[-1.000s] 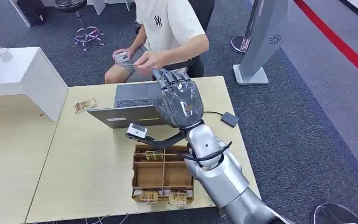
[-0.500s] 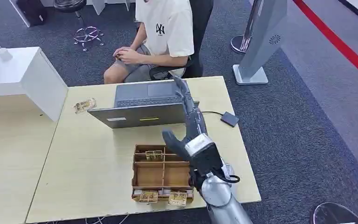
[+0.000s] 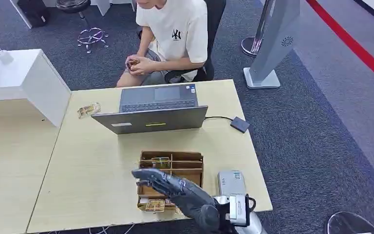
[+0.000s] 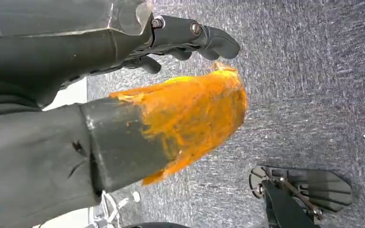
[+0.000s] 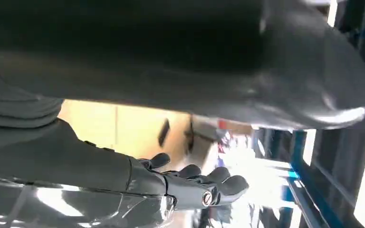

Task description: Pass the card to the sensor for recognition and then transmit it.

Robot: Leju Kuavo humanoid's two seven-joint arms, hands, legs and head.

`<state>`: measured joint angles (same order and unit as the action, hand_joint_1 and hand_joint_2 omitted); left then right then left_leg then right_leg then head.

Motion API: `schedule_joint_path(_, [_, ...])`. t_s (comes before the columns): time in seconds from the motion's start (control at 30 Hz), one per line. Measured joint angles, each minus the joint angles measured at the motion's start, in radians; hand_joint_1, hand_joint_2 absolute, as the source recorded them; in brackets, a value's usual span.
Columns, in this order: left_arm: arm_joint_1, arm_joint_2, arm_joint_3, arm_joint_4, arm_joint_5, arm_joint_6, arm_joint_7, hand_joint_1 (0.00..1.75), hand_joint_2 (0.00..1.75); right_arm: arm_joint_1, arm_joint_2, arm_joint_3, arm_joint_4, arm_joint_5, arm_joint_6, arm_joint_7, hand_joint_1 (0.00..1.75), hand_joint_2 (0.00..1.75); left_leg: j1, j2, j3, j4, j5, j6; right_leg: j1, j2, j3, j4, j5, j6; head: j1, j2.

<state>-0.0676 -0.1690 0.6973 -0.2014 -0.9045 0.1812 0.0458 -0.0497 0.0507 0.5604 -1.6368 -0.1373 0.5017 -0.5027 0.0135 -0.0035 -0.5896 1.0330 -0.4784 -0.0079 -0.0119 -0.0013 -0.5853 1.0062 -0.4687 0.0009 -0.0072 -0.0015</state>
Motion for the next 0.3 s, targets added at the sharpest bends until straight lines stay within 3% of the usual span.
schedule_joint_path(0.3, [-0.006, 0.002, 0.009, 0.0, -0.021, -0.003, -0.002, 0.0, 0.0, 0.006, -0.062, 0.136, 0.258, 0.102, 0.061, -0.021, 0.0, 0.0, 0.0, 0.0, 0.0, 0.0, 0.0, 0.0, 0.0, 0.0, 0.001, 0.0, 0.0, 0.0, 0.0, 0.0])
